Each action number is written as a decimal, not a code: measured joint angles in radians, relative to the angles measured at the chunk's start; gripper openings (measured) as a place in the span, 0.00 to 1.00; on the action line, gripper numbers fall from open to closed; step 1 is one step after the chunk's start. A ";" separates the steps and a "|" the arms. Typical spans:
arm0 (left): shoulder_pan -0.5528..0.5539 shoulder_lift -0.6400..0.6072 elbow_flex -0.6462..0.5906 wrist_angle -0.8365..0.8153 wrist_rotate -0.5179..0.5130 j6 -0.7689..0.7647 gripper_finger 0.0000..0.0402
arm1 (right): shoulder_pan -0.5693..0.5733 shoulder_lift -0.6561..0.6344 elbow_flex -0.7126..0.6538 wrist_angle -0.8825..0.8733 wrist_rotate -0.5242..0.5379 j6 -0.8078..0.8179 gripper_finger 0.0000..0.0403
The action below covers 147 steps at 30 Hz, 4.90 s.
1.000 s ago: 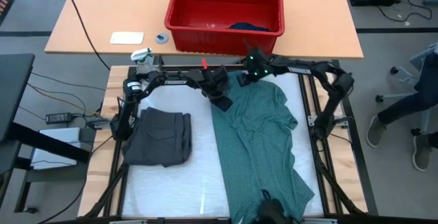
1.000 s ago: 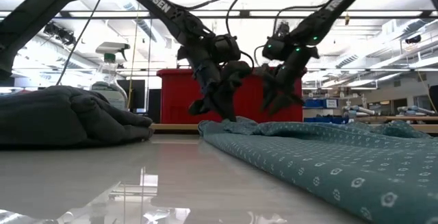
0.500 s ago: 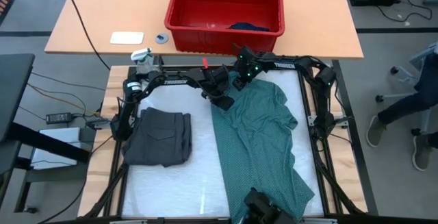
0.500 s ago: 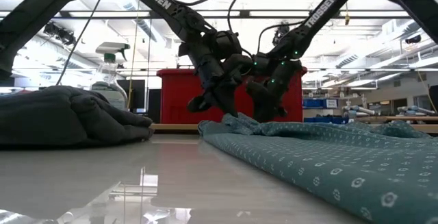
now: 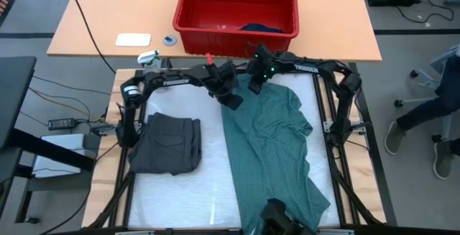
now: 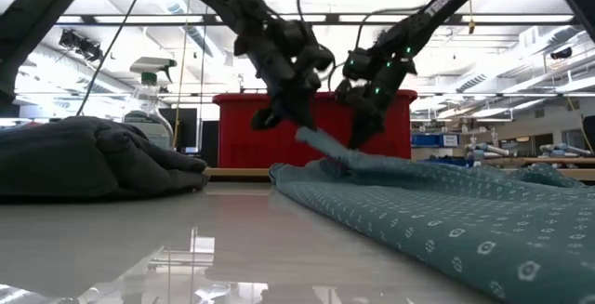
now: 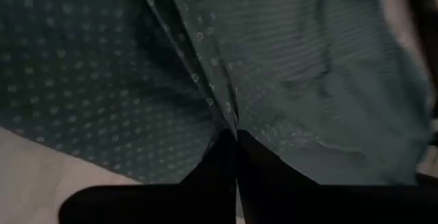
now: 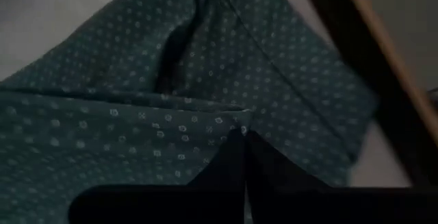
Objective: Fold Laundry from Bin
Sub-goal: Fold the green polo shirt on the table
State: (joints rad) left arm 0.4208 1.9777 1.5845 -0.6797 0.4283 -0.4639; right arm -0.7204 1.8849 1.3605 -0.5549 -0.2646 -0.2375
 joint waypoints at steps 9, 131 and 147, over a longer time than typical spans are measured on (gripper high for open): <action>-0.091 -0.022 0.000 0.371 0.076 -0.220 0.01 | -0.008 -0.179 0.000 -0.157 0.061 -0.049 0.01; 0.002 -0.100 -0.163 0.241 -0.239 -0.148 0.35 | 0.177 -0.325 -0.188 -0.114 0.110 0.702 0.54; 0.188 0.072 -0.164 0.119 -0.215 0.014 0.30 | 0.653 -0.474 -0.442 0.083 0.280 1.141 0.54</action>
State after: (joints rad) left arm 0.6086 2.0495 1.4201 -0.5606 0.2133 -0.4497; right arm -0.0671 1.4105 0.9184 -0.4717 0.0158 0.9034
